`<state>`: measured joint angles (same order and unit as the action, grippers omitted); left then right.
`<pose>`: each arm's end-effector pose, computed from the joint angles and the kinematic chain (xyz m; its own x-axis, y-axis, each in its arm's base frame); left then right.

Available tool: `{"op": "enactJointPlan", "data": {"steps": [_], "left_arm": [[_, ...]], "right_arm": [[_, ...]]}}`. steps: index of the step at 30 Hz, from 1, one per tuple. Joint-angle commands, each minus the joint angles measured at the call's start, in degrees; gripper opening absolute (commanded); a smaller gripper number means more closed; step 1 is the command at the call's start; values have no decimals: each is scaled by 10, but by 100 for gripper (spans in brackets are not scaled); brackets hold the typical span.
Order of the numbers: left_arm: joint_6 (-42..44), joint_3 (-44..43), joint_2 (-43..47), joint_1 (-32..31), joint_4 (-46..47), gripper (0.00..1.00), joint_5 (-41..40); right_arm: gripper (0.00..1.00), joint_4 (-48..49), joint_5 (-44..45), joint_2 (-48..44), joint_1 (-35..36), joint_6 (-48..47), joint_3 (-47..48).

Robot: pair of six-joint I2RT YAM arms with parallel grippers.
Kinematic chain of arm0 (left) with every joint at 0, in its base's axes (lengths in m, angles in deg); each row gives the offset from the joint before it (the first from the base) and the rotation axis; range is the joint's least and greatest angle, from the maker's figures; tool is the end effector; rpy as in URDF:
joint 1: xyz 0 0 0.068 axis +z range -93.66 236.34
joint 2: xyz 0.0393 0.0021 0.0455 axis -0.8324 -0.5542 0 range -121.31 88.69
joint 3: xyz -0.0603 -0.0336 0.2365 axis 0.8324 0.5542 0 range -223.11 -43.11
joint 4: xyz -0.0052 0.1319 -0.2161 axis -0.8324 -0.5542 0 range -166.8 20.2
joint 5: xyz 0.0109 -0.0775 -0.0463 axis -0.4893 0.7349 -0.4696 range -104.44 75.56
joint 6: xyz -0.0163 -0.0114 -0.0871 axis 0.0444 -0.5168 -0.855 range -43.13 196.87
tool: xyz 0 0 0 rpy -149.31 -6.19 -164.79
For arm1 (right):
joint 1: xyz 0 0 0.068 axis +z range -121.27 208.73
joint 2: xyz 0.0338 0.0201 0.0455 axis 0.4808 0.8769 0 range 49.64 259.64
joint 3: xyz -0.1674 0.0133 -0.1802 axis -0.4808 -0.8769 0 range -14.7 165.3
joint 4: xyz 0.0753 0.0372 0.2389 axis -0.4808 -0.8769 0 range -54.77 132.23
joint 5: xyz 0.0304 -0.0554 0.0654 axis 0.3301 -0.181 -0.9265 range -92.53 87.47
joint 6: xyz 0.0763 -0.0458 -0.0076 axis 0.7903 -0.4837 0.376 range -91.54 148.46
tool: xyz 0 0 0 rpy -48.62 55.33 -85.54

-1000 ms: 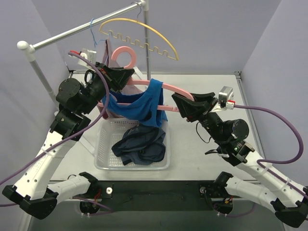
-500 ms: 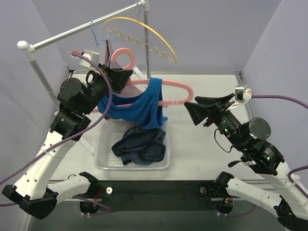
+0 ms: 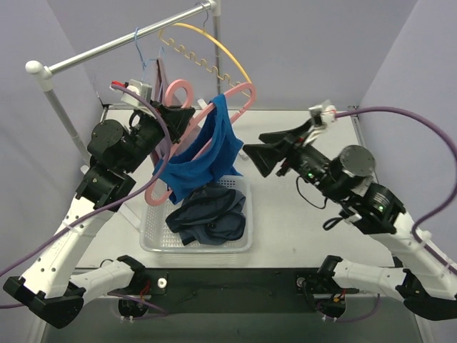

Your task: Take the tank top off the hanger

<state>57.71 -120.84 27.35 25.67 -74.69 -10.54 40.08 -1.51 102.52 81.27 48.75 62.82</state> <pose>0.2265 -0.1407 0.4760 -0.0238 -0.3667 -0.9300 0.5914 0.7449 -0.3088 0.1282 0.1648 0.5139 -0.0535 0.5003 -0.8642 -0.8156 0.4774 0.3269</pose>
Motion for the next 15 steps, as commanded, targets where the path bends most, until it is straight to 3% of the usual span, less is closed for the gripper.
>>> {"op": "enactJointPlan", "data": {"steps": [1, 11, 15], "left_arm": [[3, 12, 33, 0, 74, 0, 56], [-8, 52, 82, 0, 75, 0, 105], [-11, 63, 89, 0, 80, 0, 112]], "right_arm": [[60, 6, -50, 56, 6, -69, 27], [65, 8, 43, 136, 4, -109, 82], [65, 8, 37, 160, 3, -124, 96]]}}
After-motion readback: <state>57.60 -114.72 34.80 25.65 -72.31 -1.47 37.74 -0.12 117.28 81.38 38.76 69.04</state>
